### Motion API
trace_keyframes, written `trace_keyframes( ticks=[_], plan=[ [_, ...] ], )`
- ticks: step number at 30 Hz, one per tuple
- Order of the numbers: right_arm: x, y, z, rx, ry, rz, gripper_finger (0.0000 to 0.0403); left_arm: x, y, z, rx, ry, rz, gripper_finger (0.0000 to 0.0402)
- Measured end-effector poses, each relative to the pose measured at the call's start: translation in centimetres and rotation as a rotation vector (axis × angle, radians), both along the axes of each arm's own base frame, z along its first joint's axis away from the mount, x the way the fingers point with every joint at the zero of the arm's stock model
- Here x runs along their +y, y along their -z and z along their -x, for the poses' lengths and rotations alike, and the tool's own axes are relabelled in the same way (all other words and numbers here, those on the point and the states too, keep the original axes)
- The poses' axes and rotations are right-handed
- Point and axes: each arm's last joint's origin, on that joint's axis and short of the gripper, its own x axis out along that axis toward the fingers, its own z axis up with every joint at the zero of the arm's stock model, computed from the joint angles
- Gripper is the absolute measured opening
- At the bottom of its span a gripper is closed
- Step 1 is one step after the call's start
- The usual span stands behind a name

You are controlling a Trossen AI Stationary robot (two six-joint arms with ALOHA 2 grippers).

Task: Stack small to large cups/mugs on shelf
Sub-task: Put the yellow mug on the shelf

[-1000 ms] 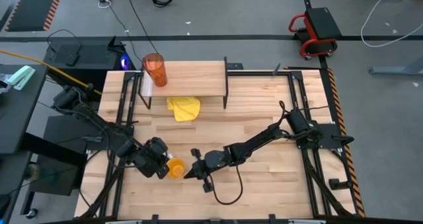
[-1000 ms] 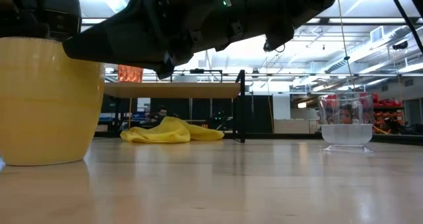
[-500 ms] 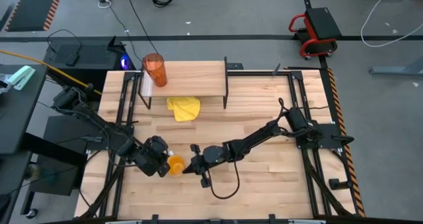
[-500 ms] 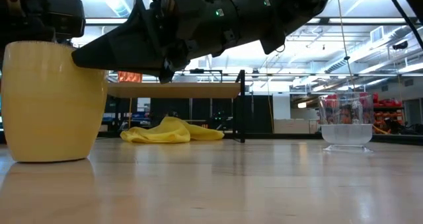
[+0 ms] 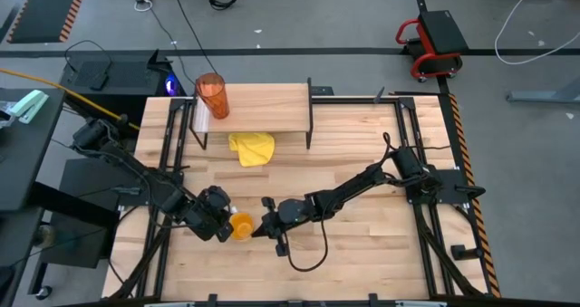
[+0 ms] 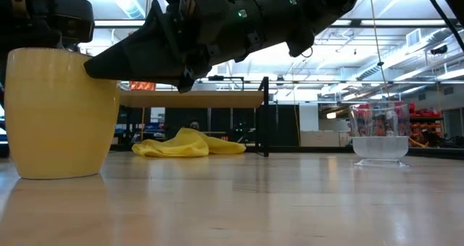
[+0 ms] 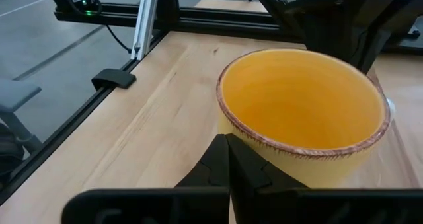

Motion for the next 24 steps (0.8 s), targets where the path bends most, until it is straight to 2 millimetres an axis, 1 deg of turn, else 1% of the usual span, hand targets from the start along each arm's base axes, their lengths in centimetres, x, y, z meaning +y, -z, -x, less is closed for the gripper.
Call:
trace_keyframes(
  ticks=[5,7,10,13,15,18,21,24],
  plan=[
    [-0.2,0.3,0.1,0.028,0.026,0.018,0.0,-0.4,0.0,0.3,0.021,0.013,0.034,0.0026],
    [-0.4,0.6,0.1,0.044,0.036,0.026,0.0,-0.6,0.1,0.5,0.035,0.032,0.053,0.0025],
    [-1.3,1.1,0.1,0.057,0.113,0.069,0.0,-1.3,0.1,0.8,0.057,0.065,0.116,0.0015],
    [-2.7,0.9,-0.4,0.029,0.204,0.093,0.0,-2.0,-0.6,0.5,-0.011,0.085,0.151,0.0008],
    [-3.5,0.7,-0.6,0.022,0.222,0.09,0.0,-2.1,-0.6,0.3,-0.046,0.11,0.131,0.0007],
    [-4.2,0.8,-0.6,0.032,0.214,0.079,0.0,-2.5,-1.1,-0.1,-0.109,0.162,0.134,0.0016],
    [-4.5,0.8,-0.7,0.035,0.214,0.076,0.0,-2.4,-1.0,0.0,-0.099,0.167,0.115,0.0027],
    [-4.5,1.0,-0.6,0.058,0.212,0.078,0.0,-2.3,-1.0,0.0,-0.101,0.169,0.112,0.003]
  ],
)
